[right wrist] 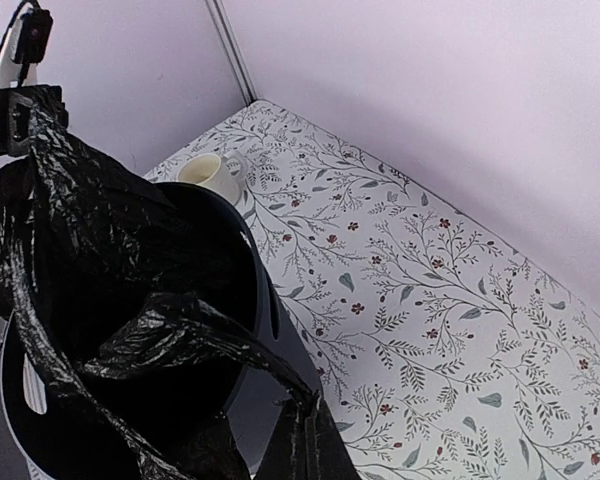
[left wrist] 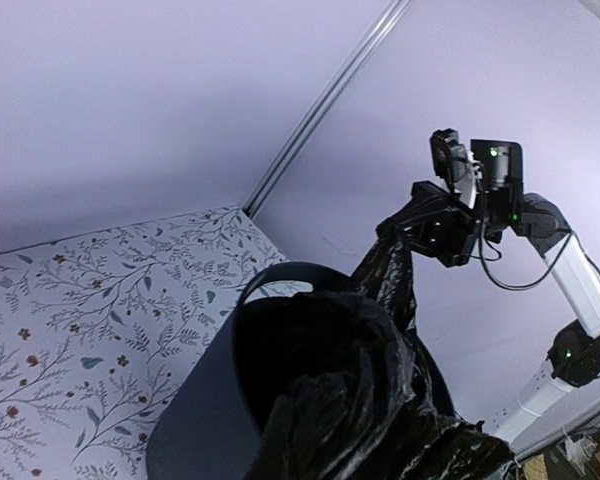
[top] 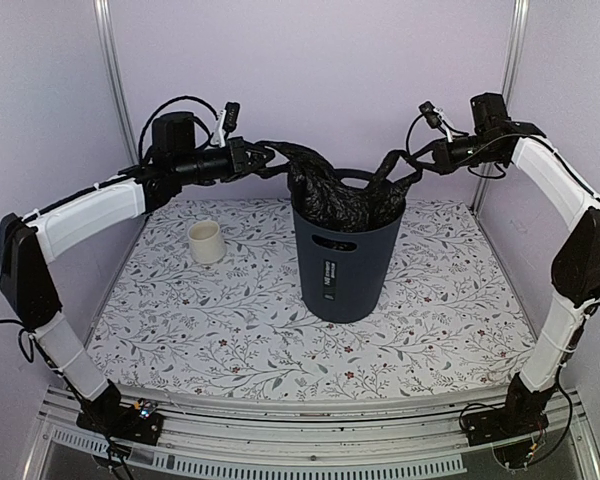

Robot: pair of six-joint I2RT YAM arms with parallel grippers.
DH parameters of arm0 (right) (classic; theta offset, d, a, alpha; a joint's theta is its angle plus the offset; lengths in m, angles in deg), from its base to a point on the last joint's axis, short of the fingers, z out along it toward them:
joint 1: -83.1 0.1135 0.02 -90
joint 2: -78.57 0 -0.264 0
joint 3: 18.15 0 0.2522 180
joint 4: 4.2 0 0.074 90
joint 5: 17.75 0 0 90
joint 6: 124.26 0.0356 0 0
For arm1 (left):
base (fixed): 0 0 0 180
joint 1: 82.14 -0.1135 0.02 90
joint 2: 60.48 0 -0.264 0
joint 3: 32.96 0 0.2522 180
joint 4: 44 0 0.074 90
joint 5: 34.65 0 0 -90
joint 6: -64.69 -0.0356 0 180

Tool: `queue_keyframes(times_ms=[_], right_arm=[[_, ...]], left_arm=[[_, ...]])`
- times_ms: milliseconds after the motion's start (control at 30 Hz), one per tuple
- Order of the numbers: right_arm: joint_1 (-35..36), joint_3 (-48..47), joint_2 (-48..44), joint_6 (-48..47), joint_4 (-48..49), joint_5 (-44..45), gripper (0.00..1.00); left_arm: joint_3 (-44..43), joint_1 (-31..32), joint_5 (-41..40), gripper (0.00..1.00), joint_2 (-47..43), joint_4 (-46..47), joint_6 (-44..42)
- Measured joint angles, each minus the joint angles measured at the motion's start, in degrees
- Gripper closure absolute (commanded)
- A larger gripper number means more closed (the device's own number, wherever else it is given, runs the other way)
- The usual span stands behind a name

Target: Put the trash bags into the trash bin

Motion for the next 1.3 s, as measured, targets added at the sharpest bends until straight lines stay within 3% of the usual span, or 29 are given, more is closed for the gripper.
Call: queue_keyframes(times_ms=[333, 533, 700, 867, 1033, 1300], right_arm=[[-4.87, 6.27, -6.34, 10.29, 5.75, -4.76, 0.98], [-5.99, 12.46, -15.41, 11.96, 7.87, -10.1, 0.98], [-5.88, 24.0, -24.41, 10.91, 9.31, -14.8, 0.98], [-5.88, 32.94, -26.84, 8.83, 9.42, -18.21, 0.98], [-5.86, 37.27, -26.99, 6.93, 9.22, -21.27, 0.98], [-3.45, 43.01, -30.18, -0.09, 7.67, -22.32, 0.98]], left_arm=[[-0.13, -4.44, 1.75, 1.0, -0.24, -10.62, -1.84], [-0.11, -4.28, 10.16, 1.0, -3.58, -12.9, -1.9], [4.11, -3.43, 15.23, 1.0, -9.44, -12.07, -1.73], [11.91, -2.19, 16.04, 1.0, -13.2, -10.86, -1.18], [18.64, 1.07, 16.11, 1.0, -12.94, -8.44, 0.09], [20.65, 8.26, 15.74, 1.0, -12.74, -7.1, -2.99]])
